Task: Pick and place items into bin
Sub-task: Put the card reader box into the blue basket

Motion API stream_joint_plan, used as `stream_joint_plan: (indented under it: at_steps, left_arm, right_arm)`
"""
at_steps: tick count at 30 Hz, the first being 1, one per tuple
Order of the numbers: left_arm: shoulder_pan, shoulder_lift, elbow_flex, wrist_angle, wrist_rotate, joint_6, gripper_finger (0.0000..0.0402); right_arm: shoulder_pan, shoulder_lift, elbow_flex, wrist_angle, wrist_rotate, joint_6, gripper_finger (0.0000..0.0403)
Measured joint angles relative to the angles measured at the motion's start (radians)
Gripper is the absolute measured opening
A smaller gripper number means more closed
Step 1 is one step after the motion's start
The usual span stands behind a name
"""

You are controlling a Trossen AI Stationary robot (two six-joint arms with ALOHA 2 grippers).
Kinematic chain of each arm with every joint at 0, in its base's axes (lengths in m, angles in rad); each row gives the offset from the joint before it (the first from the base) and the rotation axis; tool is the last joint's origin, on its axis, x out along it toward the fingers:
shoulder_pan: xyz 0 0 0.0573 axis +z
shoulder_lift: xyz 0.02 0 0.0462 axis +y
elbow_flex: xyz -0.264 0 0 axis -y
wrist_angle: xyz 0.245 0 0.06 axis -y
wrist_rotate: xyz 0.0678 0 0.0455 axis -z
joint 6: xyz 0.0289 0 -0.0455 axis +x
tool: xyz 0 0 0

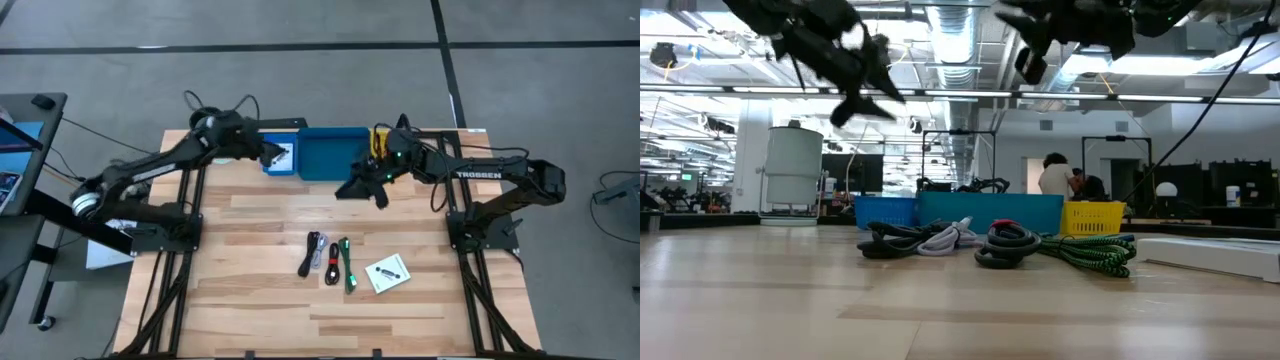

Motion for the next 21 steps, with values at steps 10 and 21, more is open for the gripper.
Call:
stream_joint_plan:
  at_steps: [10, 21]
  left_arm:
    - [-0.097, -0.331, 0.0, 0.021, 0.017, 0.004, 0.0177]
    - [-0.203, -0.433, 0.0, -0.145, -0.022, -0.056, 0.0177]
  right_arm:
    - [0.048, 0.01, 0.0, 0.001, 0.037, 0.005, 0.0064]
    - [-0.02, -0.048, 0.0, -0.362, 0.054, -0.059, 0.0053]
